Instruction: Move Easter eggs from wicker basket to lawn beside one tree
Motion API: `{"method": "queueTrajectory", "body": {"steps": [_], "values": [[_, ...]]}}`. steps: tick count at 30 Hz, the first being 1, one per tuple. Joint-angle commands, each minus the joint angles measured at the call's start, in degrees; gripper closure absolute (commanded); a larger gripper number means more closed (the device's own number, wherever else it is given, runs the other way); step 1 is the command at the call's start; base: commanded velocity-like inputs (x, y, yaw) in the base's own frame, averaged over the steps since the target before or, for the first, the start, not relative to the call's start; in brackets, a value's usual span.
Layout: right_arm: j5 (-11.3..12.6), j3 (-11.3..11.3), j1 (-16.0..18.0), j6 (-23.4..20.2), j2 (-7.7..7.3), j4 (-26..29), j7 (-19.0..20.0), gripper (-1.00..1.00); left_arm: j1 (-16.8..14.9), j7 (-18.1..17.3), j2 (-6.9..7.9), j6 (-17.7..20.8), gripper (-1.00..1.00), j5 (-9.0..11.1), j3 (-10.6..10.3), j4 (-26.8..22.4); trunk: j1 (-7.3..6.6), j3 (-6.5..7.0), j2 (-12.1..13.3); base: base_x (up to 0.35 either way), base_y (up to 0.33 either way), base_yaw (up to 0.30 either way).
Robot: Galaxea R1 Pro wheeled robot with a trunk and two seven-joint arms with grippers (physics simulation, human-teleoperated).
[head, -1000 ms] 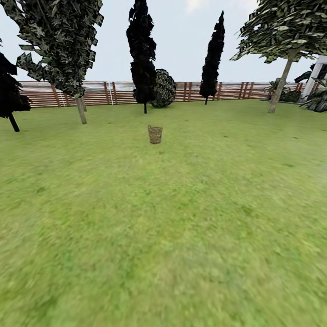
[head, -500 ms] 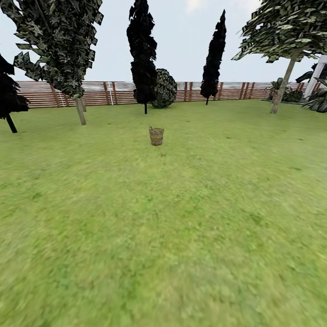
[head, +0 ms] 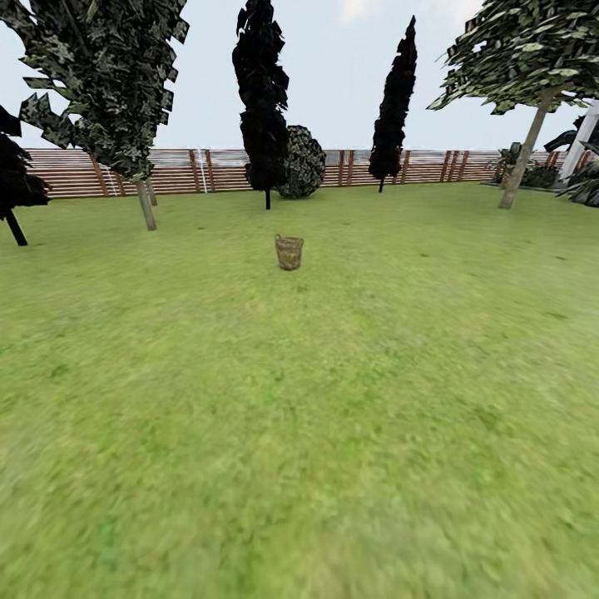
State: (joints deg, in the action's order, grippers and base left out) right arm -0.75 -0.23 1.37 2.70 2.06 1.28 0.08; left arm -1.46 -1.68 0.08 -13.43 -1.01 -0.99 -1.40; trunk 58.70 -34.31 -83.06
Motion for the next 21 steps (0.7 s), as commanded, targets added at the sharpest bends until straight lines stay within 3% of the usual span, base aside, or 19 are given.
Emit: {"method": "queueTrajectory", "body": {"steps": [1, 21], "values": [[-0.1, 0.0, 0.0, 0.2, 0.0, -0.1, 0.0, -1.0, 0.0, -0.1, 0.01, -0.2, -1.0, -0.1, -0.1, 0.1, 0.03, -0.05, 0.0, 0.334, 0.11, 0.0], [-0.1, 0.0, 0.0, 0.2, -0.04, -0.1, 0.0, -1.0, 0.0, -0.1, 0.01, -0.2, -1.0, -0.1, -0.1, 0.0, 0.03, -0.05, 0.0, 0.334, 0.109, 0.0]]}}
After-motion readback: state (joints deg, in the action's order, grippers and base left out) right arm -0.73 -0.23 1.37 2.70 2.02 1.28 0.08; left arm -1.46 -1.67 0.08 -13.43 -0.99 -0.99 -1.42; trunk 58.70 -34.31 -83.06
